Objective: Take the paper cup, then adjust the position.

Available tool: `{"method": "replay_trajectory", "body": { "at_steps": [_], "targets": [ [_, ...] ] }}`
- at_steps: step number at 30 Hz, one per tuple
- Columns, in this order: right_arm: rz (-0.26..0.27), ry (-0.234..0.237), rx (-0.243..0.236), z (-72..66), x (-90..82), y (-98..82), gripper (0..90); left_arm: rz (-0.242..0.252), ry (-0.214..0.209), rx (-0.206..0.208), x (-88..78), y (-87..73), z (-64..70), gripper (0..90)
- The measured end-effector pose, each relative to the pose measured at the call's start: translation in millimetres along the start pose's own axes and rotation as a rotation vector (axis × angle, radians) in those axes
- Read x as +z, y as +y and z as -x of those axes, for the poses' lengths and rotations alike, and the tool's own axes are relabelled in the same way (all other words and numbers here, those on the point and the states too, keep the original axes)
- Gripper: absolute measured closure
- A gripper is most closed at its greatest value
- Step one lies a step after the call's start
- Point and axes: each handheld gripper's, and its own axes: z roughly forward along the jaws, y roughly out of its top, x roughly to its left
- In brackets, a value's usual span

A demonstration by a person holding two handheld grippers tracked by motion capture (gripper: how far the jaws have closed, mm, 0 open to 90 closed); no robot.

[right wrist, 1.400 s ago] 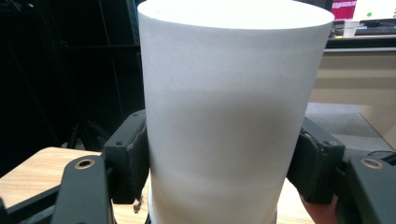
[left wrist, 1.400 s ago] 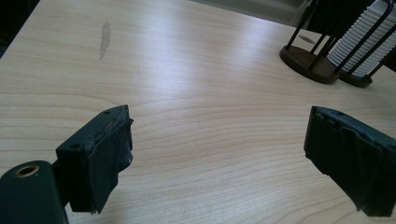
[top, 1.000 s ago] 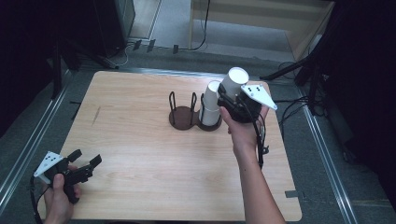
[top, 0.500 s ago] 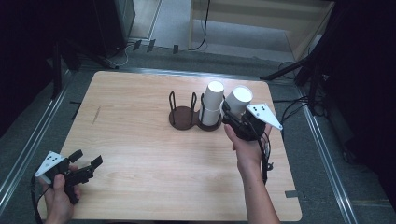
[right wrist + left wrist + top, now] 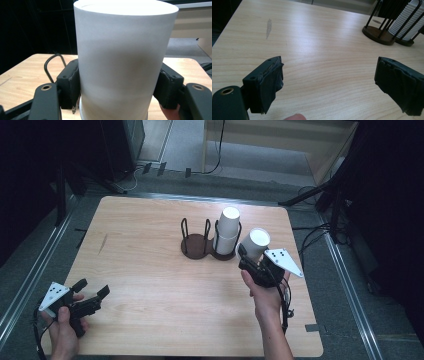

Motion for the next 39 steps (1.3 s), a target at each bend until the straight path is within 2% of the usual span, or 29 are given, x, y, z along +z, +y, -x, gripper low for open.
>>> {"method": "replay_trajectory", "body": {
  "at_steps": [2,7,8,14,18,19,20,21,25,28,29,30,33,35,36,39],
  "targets": [
    [-0.003,0.001,0.000,-0.3,-2.9,-6.2,32.2,-0.004,-0.003,0.009,1.0,1.8,0.0,8.9],
    [-0.024,0.015,0.018,-1.1,-7.1,-25.5,32.2,0.004,-0.020,-0.021,-0.1,9.8,3.8,8.9],
    [-0.027,0.015,0.017,-1.7,-7.8,-29.2,32.2,0.005,-0.029,-0.016,-0.9,12.9,6.4,8.9],
    [-0.052,0.023,-0.009,-9.6,-10.0,-48.5,32.2,-0.011,-0.107,0.034,0.8,29.2,34.6,8.8],
    [-0.058,0.031,-0.017,-14.4,-13.0,-57.2,32.2,-0.028,-0.149,0.065,7.4,34.9,55.8,8.7],
    [-0.060,0.030,-0.022,-15.7,-13.1,-58.9,32.3,-0.028,-0.149,0.065,7.4,34.9,55.8,8.7],
    [-0.066,0.034,-0.028,-17.5,-13.0,-60.7,32.3,-0.035,-0.166,0.073,12.3,37.9,65.6,8.7],
    [-0.068,0.038,-0.028,-19.2,-13.1,-61.8,32.3,-0.038,-0.178,0.080,14.9,39.7,69.7,8.7],
    [-0.079,0.056,-0.058,-28.8,-14.1,-68.2,32.3,-0.053,-0.215,0.094,26.6,47.1,87.1,8.7],
    [-0.087,0.072,-0.058,-36.1,-13.5,-72.9,32.5,-0.065,-0.239,0.117,32.5,49.9,99.1,8.8],
    [-0.093,0.078,-0.061,-39.1,-13.2,-74.7,32.6,-0.065,-0.239,0.117,32.5,49.9,99.1,8.7],
    [-0.096,0.085,-0.066,-42.7,-12.9,-76.7,32.6,-0.071,-0.262,0.130,35.6,49.8,104.9,8.8],
    [-0.109,0.112,-0.093,-55.0,-11.5,-82.8,32.6,-0.085,-0.287,0.144,40.0,50.7,111.0,8.8],
    [-0.110,0.118,-0.100,-59.1,-11.2,-84.4,32.6,-0.086,-0.297,0.141,40.3,50.4,112.8,8.8],
    [-0.116,0.133,-0.115,-68.2,-10.3,-88.2,32.7,-0.091,-0.318,0.152,40.5,48.4,117.7,8.8],
    [-0.128,0.157,-0.128,-79.2,-8.4,-94.2,32.8,-0.103,-0.352,0.166,42.1,44.3,127.5,8.8]
  ]
}}
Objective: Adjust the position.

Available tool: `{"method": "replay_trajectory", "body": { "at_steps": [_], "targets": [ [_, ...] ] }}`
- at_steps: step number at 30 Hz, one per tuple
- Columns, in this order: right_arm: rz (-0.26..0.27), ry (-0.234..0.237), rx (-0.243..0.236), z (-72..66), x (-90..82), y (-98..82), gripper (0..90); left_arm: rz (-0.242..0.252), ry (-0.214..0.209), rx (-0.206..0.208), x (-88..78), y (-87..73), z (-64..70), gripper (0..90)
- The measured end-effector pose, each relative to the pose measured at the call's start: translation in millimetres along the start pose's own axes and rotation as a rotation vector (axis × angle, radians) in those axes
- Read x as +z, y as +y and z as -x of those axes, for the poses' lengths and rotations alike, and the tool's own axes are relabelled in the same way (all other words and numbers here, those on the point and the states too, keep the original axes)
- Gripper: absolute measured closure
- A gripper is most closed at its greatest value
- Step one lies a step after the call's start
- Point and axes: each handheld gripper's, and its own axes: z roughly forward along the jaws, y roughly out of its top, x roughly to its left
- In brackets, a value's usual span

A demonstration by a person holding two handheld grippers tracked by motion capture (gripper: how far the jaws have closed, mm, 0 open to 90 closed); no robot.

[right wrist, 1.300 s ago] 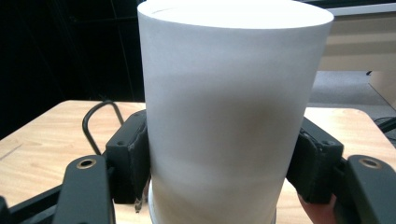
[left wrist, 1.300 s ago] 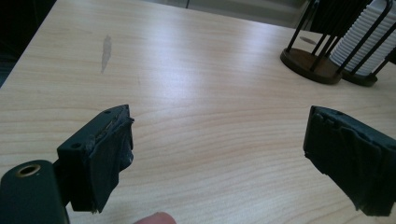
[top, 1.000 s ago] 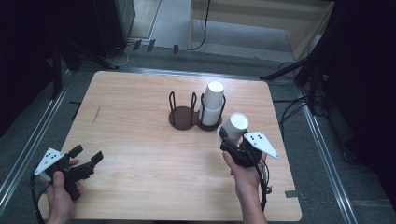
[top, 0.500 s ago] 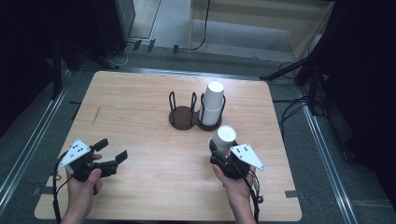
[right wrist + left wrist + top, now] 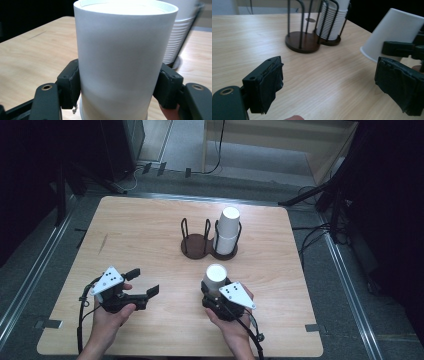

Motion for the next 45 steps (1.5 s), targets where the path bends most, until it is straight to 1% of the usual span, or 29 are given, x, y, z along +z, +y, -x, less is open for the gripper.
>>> {"method": "replay_trajectory", "body": {
  "at_steps": [4,9,10,12,13,15,17,20,24,27,31,34,37,39,42,43,45],
  "targets": [
    [-0.021,0.030,-0.031,-17.9,5.8,-6.6,32.9,0.003,-0.030,0.019,3.9,2.7,12.6,9.1],
    [-0.037,0.066,-0.061,-34.4,10.1,-13.0,33.0,-0.020,-0.070,0.057,8.9,3.0,26.7,9.1],
    [-0.042,0.071,-0.064,-37.4,10.3,-14.1,33.0,-0.022,-0.078,0.058,10.4,2.6,29.5,9.1],
    [-0.045,0.082,-0.070,-41.7,10.9,-15.4,33.0,-0.027,-0.092,0.069,12.5,2.0,34.2,9.9],
    [-0.046,0.086,-0.071,-43.6,11.0,-15.8,33.1,-0.029,-0.094,0.075,13.2,1.8,36.4,12.4],
    [-0.045,0.097,-0.083,-47.0,11.2,-16.6,33.1,-0.033,-0.106,0.081,14.8,1.7,39.6,13.5],
    [-0.047,0.107,-0.086,-50.9,10.9,-17.5,33.1,-0.035,-0.118,0.078,15.7,1.9,42.1,13.7],
    [-0.045,0.120,-0.106,-55.8,11.0,-19.2,33.1,-0.035,-0.128,0.082,15.4,2.9,44.7,14.0],
    [-0.041,0.131,-0.115,-59.9,10.5,-19.7,33.1,-0.048,-0.137,0.088,16.6,3.1,47.5,14.6],
    [-0.032,0.147,-0.115,-63.1,9.6,-19.4,33.0,-0.059,-0.146,0.090,18.6,2.4,50.7,15.0],
    [-0.026,0.171,-0.131,-68.9,8.2,-20.0,33.0,-0.065,-0.154,0.100,19.2,2.7,54.6,15.7],
    [-0.018,0.190,-0.150,-73.0,7.4,-20.4,32.9,-0.063,-0.152,0.107,18.4,3.1,55.6,20.8],
    [-0.014,0.202,-0.159,-75.9,7.1,-20.9,32.7,-0.064,-0.151,0.105,17.8,3.5,55.4,24.4],
    [-0.014,0.204,-0.161,-77.3,7.0,-21.5,32.6,-0.067,-0.139,0.102,17.4,4.1,54.9,26.3],
    [-0.017,0.205,-0.165,-78.3,7.0,-22.3,32.4,-0.070,-0.142,0.100,17.2,4.2,54.7,29.7],
    [-0.018,0.205,-0.166,-78.3,7.2,-22.5,32.3,-0.073,-0.136,0.110,17.1,4.0,55.1,30.1],
    [-0.017,0.203,-0.173,-78.6,7.7,-23.2,32.0,-0.071,-0.134,0.113,16.5,4.0,54.9,31.2]
  ]
}}
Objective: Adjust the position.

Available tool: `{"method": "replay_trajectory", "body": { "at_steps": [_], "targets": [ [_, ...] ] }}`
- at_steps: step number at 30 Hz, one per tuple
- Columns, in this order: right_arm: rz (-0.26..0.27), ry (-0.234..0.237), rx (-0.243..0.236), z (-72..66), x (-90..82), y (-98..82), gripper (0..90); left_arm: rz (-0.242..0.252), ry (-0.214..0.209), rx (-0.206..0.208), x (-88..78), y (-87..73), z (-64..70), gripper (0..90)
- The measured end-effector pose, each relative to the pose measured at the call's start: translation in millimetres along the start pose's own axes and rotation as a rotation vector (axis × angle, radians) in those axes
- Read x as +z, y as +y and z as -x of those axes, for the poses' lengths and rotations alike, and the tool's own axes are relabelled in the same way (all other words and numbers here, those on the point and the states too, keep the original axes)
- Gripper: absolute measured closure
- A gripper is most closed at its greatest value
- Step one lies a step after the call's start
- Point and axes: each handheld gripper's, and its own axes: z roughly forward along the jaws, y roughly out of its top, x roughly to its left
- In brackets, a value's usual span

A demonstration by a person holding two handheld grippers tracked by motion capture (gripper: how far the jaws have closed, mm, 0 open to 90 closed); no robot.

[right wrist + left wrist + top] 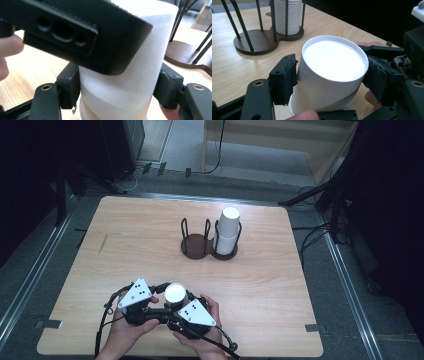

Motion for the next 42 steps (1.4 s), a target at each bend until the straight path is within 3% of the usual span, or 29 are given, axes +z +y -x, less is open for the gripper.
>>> {"method": "replay_trajectory", "body": {
  "at_steps": [14,21,24,28,35,38,42],
  "targets": [
    [0.004,-0.011,-0.014,-2.3,1.0,1.0,23.8,0.013,0.006,0.017,-4.6,1.0,0.3,37.0],
    [-0.012,-0.010,0.004,-1.8,3.4,-2.6,13.9,0.046,0.004,-0.002,-10.1,4.5,-1.0,37.1],
    [-0.008,-0.015,-0.009,-3.9,4.6,-3.7,14.3,0.049,0.000,-0.008,-11.2,5.7,-0.8,37.1],
    [0.009,-0.035,-0.023,-4.9,4.3,-5.2,22.3,0.050,-0.001,-0.009,-11.9,5.7,-2.6,36.7],
    [0.015,-0.050,-0.077,-5.6,3.3,-7.3,29.2,0.026,-0.015,-0.043,-12.0,8.2,-6.8,32.9],
    [0.020,-0.073,-0.129,-5.6,2.4,-7.1,29.9,-0.007,-0.035,-0.060,-11.3,10.1,-8.6,31.3],
    [0.016,-0.115,-0.217,-5.6,1.2,-6.8,30.1,-0.055,-0.044,-0.051,-9.8,11.9,-7.8,28.9]
  ]
}}
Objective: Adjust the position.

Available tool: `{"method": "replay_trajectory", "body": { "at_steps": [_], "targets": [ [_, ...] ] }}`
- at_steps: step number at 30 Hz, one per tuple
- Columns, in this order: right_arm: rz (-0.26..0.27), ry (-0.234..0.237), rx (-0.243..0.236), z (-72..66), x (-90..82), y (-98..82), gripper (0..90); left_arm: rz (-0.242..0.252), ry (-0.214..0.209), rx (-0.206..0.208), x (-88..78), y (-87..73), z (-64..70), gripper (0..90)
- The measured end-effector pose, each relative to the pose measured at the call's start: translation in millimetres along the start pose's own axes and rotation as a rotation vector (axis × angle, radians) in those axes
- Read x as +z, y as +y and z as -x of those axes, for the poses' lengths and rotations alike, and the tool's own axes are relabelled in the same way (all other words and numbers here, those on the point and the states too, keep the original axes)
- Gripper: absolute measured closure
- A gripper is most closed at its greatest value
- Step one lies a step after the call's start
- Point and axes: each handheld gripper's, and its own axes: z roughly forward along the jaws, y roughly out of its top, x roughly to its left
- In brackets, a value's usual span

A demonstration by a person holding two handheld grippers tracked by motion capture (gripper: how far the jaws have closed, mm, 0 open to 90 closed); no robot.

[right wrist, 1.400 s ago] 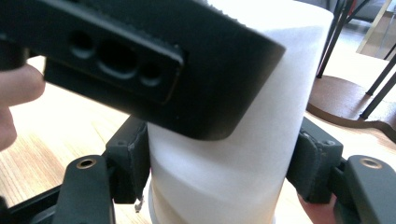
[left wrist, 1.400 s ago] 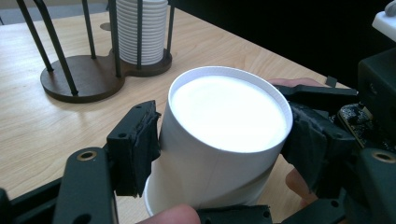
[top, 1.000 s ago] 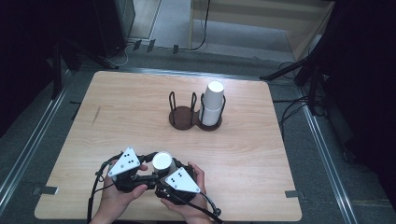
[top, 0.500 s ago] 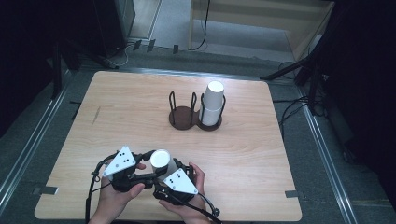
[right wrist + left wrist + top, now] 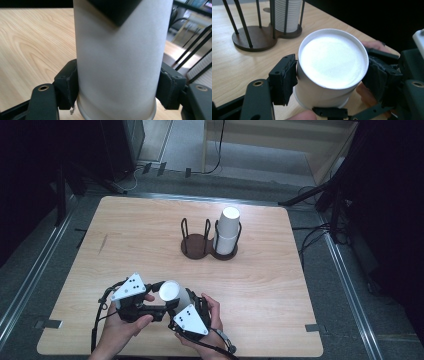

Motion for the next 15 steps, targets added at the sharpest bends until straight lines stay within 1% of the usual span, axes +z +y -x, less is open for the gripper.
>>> {"method": "replay_trajectory", "body": {
  "at_steps": [4,9,11,13,15],
  "targets": [
    [-0.006,-0.035,-0.108,-1.2,0.9,-1.3,30.1,-0.035,0.005,-0.001,2.1,0.7,1.4,26.5],
    [-0.008,-0.072,-0.230,-6.3,1.4,-4.5,30.1,-0.069,0.015,0.001,5.3,-0.3,1.0,26.2],
    [-0.007,-0.076,-0.249,-7.9,1.2,-4.9,30.1,-0.083,0.016,0.005,6.0,-0.7,0.4,26.3],
    [-0.005,-0.085,-0.258,-8.3,1.5,-5.1,30.1,-0.082,0.017,-0.005,6.0,-0.9,0.1,26.7],
    [0.000,-0.091,-0.279,-8.6,1.6,-5.5,30.1,-0.079,0.014,-0.010,4.7,-0.5,-0.7,28.4]
  ]
}}
